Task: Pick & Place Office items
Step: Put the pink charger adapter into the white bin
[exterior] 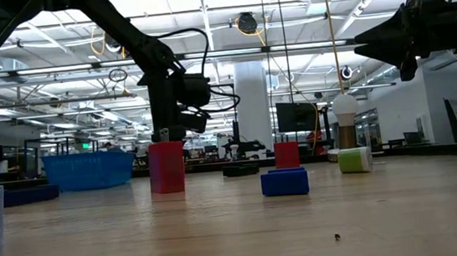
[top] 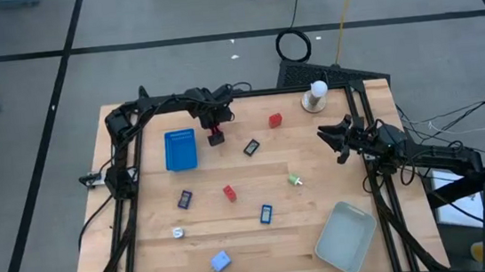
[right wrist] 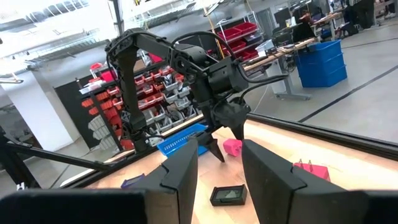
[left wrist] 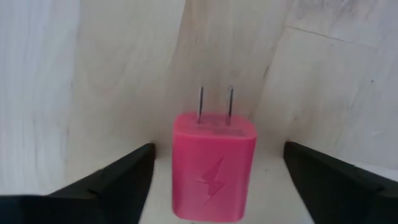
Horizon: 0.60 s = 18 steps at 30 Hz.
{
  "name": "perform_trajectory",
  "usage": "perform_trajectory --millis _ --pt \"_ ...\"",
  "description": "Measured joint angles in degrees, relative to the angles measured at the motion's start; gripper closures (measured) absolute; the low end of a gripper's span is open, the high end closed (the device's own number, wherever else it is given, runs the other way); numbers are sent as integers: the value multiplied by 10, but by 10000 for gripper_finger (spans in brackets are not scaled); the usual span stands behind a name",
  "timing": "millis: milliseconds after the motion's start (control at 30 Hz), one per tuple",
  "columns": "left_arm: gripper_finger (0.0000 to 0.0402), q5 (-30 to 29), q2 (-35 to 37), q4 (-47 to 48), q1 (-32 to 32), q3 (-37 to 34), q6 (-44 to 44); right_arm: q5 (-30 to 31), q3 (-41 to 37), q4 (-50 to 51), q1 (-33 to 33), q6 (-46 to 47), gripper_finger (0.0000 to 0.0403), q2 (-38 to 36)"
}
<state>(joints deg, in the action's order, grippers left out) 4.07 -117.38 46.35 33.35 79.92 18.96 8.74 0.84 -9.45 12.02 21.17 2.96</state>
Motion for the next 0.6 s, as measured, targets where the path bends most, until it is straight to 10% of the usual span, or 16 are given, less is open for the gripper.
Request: perform_trajectory --millis 300,600 --pt "254 4 0 1 -3 0 -12 0 0 0 0 0 287 0" --pt "253 8 -2 10 -3 2 -26 0 0 0 0 2 287 0"
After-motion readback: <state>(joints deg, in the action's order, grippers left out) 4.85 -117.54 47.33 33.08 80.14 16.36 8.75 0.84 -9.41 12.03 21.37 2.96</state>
